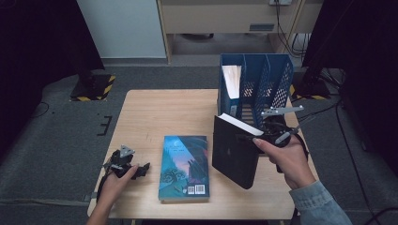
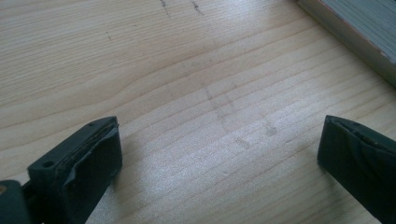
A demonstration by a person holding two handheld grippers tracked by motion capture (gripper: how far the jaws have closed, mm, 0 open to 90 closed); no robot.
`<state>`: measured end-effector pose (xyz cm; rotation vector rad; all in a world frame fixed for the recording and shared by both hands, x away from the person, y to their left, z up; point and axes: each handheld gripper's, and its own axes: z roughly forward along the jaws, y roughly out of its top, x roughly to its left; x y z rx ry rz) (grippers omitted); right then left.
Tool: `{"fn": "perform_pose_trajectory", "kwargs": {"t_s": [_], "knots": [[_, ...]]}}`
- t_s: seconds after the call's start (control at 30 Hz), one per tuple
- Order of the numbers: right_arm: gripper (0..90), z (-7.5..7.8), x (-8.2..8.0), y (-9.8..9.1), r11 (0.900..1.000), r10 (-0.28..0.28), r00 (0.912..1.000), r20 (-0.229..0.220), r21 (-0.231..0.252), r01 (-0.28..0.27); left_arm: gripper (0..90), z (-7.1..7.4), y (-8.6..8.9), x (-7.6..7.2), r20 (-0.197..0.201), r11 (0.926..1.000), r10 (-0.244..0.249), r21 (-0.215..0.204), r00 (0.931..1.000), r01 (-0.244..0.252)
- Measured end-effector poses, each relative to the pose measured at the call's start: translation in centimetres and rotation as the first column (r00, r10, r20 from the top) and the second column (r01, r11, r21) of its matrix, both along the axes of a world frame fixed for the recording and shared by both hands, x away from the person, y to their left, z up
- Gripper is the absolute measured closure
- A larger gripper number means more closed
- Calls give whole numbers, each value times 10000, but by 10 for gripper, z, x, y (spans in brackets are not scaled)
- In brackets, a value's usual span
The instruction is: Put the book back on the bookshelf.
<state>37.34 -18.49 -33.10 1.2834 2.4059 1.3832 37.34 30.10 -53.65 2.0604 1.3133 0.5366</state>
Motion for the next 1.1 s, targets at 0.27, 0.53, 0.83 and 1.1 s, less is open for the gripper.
{"fn": "perform_pose_trajectory", "kwargs": {"t_s": [0.27, 0.53, 0.83, 1.1], "knots": [[525, 8, -14, -24, 9991, -332, 9993, 151, 260, 328, 0, 0, 0, 0, 0, 10000, -8, 2, 10000, 8], [525, 30, -24, -53, 9909, -1316, 9901, 485, 362, 1299, 0, 0, 0, 0, -4, 10000, -46, 3, 10000, 46], [525, 55, -11, -72, 9822, -1679, 9850, 405, 919, 1637, 0, 0, 0, 0, 0, 10000, -5, -6, 10000, 5], [525, 68, 10, -87, 9715, -2237, 9740, 365, 883, 2198, 0, 0, 0, 0, -6, 10000, 11, 6, 10000, -11]]}}
